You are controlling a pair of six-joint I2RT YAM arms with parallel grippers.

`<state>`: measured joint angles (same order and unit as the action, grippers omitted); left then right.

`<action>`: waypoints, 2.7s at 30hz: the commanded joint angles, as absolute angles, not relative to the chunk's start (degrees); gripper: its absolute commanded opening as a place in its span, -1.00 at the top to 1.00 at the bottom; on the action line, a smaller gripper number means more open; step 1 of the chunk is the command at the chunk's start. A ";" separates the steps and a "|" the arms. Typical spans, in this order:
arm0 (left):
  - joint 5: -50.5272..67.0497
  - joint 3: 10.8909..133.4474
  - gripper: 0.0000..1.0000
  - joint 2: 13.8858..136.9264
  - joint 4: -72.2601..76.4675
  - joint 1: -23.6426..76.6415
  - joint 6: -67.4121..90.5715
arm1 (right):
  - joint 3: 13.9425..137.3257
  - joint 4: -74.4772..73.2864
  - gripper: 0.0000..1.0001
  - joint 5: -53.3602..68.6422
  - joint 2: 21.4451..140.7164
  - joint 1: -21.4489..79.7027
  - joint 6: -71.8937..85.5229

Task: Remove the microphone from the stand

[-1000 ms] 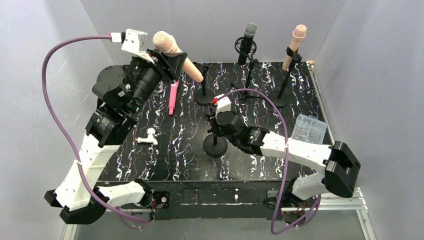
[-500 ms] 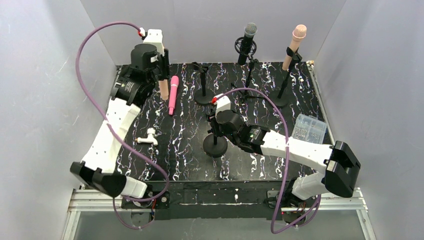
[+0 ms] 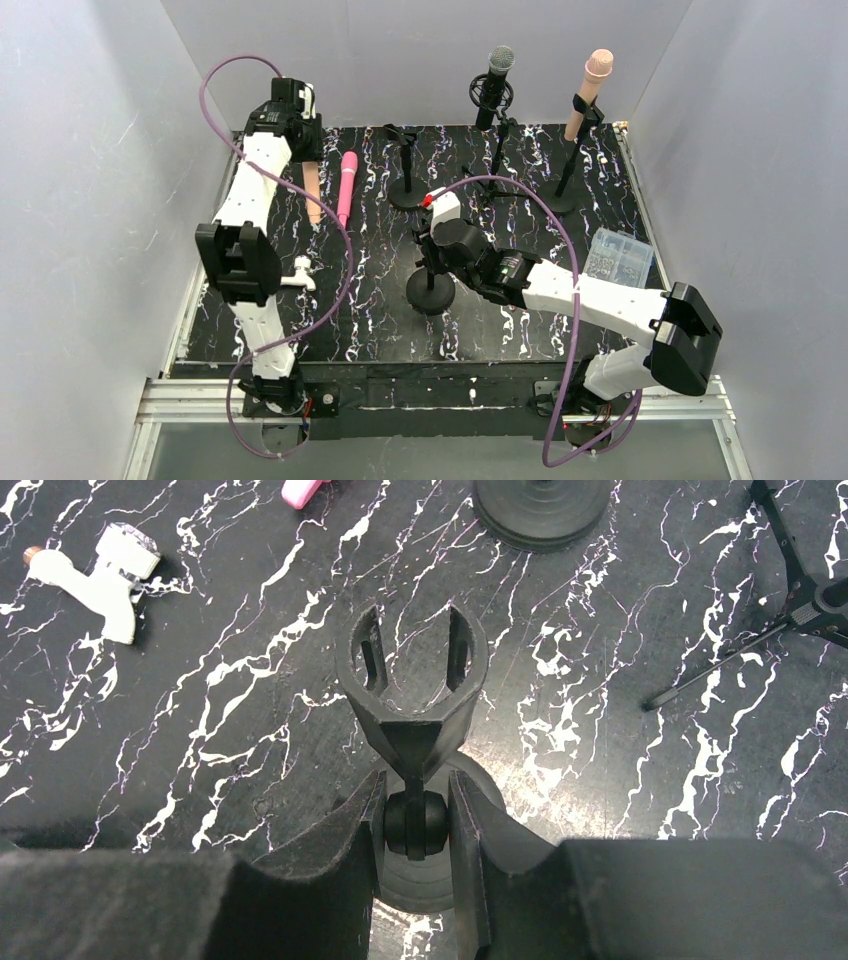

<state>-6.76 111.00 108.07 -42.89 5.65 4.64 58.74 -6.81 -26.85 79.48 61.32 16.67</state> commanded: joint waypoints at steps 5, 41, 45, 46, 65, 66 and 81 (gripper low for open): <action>-2.08 125.78 1.00 122.31 -50.81 2.66 3.43 | 57.55 -21.73 0.97 -23.38 81.47 61.52 15.76; -3.37 134.61 -0.30 144.07 -48.27 0.96 5.82 | 58.68 -23.93 0.97 -23.21 82.53 61.52 16.70; -3.76 134.65 -0.39 143.00 -47.81 0.97 5.38 | 58.69 -23.92 0.97 -23.29 82.47 61.57 16.61; -3.84 134.77 -0.41 142.72 -47.79 0.97 5.37 | 58.72 -23.95 0.97 -23.29 82.44 61.53 16.61; -9.26 137.93 -0.99 133.58 -46.51 0.97 4.54 | 58.38 -22.85 0.97 -24.54 81.91 61.52 16.35; -9.64 137.98 -0.99 132.85 -46.45 0.97 4.43 | 58.44 -22.51 0.97 -24.79 81.87 61.52 16.35; -3.73 117.41 -0.99 108.71 -39.38 2.20 11.43 | 58.95 -9.13 0.97 -35.66 83.30 61.44 12.45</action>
